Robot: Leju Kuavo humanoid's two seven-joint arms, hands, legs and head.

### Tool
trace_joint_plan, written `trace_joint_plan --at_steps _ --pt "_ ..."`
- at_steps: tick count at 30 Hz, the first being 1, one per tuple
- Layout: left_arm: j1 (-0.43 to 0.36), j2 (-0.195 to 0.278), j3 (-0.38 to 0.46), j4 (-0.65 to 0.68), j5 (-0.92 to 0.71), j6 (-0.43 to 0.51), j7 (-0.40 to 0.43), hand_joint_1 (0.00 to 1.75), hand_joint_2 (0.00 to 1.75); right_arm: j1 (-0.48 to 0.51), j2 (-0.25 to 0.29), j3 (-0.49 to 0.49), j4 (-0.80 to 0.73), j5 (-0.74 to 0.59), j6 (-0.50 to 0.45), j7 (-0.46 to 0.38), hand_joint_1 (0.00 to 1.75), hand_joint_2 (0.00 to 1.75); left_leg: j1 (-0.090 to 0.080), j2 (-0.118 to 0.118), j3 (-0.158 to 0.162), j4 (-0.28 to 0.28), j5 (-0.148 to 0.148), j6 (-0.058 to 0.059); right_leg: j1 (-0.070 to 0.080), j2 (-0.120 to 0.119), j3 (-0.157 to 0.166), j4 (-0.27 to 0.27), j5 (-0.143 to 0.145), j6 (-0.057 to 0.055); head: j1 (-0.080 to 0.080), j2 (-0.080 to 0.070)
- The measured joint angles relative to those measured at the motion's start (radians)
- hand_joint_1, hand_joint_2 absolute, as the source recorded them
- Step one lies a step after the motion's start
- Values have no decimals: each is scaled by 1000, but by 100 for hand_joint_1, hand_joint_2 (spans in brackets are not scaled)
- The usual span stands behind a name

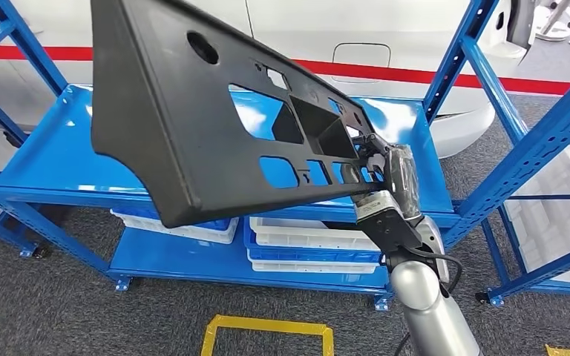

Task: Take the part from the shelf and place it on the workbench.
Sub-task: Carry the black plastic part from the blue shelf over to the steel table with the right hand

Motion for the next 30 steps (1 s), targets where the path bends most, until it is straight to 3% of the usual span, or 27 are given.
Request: trace_joint_plan --at_steps 2,3,6,7,8,9,11,13,14,16,17,18,21,22,23,24,25,26,28,30 --pt "-1 -1 2 0 0 5 -6 0 175 9 3 -4 -9 -2 0 -4 175 175 0 5 -11 -8 17 17 2 1 -11 5 -1 11 -1 0" --pt "-2 -2 4 0 0 7 -9 0 175 13 4 -6 -12 -3 0 -6 175 175 1 8 -20 -13 30 28 4 1 -24 24 -21 9 1 0" --pt "-4 -2 11 -1 0 8 -13 0 175 20 7 -12 -18 -4 0 -7 175 175 0 15 -59 -16 63 44 4 2 -78 181 -139 -9 8 0" --pt "-4 -3 14 -1 1 8 -13 0 175 24 8 -15 -19 -5 0 -8 175 175 -2 17 -74 -16 74 44 4 1 -87 237 -163 -8 10 0" --pt "-4 -3 15 0 1 7 -13 0 175 30 9 -18 -20 -6 0 -8 175 175 -4 17 -89 -16 85 43 5 1 -85 270 -168 -2 10 0" --pt "-4 -3 16 0 2 6 -12 0 175 35 10 -21 -21 -8 0 -10 175 175 -6 18 -104 -15 97 43 5 1 -67 271 -154 7 11 0" --pt "-4 -4 19 0 4 -1 -10 0 175 44 12 -25 -27 -10 1 -14 175 175 -8 18 -130 -15 120 39 7 1 18 173 -113 14 12 0" --pt "-4 -5 21 0 2 -5 -7 0 175 47 16 -30 -38 -11 3 -20 175 175 -13 18 -147 -15 143 31 17 1 123 20 -111 3 11 0" --pt "-4 -5 23 0 0 -6 -6 0 175 48 19 -33 -44 -10 3 -22 175 175 -13 18 -151 -17 155 26 22 1 150 -30 -119 -4 9 0" --pt "-3 -5 24 0 -3 -6 -4 0 175 55 22 -39 -52 -10 4 -24 175 175 -12 19 -153 -25 175 13 25 2 149 -55 -115 -18 6 0" --pt "-2 -4 24 0 -5 -6 -3 0 175 59 23 -42 -54 -9 4 -25 175 175 -9 17 -158 -22 170 6 20 0 141 -56 -105 -26 5 0" --pt "-1 -3 24 0 -7 -6 -2 0 175 63 25 -44 -56 -9 4 -25 175 175 -7 15 -165 -8 144 -1 15 -1 133 -57 -94 -37 3 0" --pt "1 -2 25 0 -16 -6 1 0 175 78 34 -49 -63 -5 4 -25 175 175 3 9 -194 134 -19 -20 7 -4 101 -57 -55 -56 -5 0" --pt "0 -2 25 0 -19 -6 2 0 175 84 36 -51 -66 -4 4 -25 175 175 7 9 -199 194 -52 -27 7 -4 88 -56 -43 -57 -7 0" --pt "0 -1 25 0 -22 -7 2 0 175 91 39 -54 -68 -3 4 -25 175 175 10 8 -197 238 -57 -33 6 -4 73 -53 -31 -55 -7 0" --pt "-1 0 25 0 -24 -9 3 0 175 97 41 -56 -69 -2 4 -25 175 175 15 9 -182 257 -40 -38 5 -4 56 -49 -20 -51 -7 0" --pt "-1 1 25 0 -24 -10 3 0 175 102 43 -59 -70 -2 4 -25 175 175 20 9 -153 241 -13 -42 4 -4 40 -44 -12 -47 -8 0" --pt "-1 2 25 0 -25 -11 4 0 175 106 44 -61 -72 -1 4 -25 175 175 24 9 -107 192 10 -44 2 -3 25 -36 -5 -42 -8 0" --pt "-3 3 25 0 -26 -12 4 0 175 110 45 -65 -79 0 4 -25 175 175 25 6 -9 61 8 -40 3 -3 1 -20 3 -29 -8 0" --pt "-5 3 25 0 -27 -13 4 0 175 111 46 -68 -86 1 4 -26 175 175 19 3 31 -11 -16 -29 5 -4 -12 -13 16 -13 -7 0"
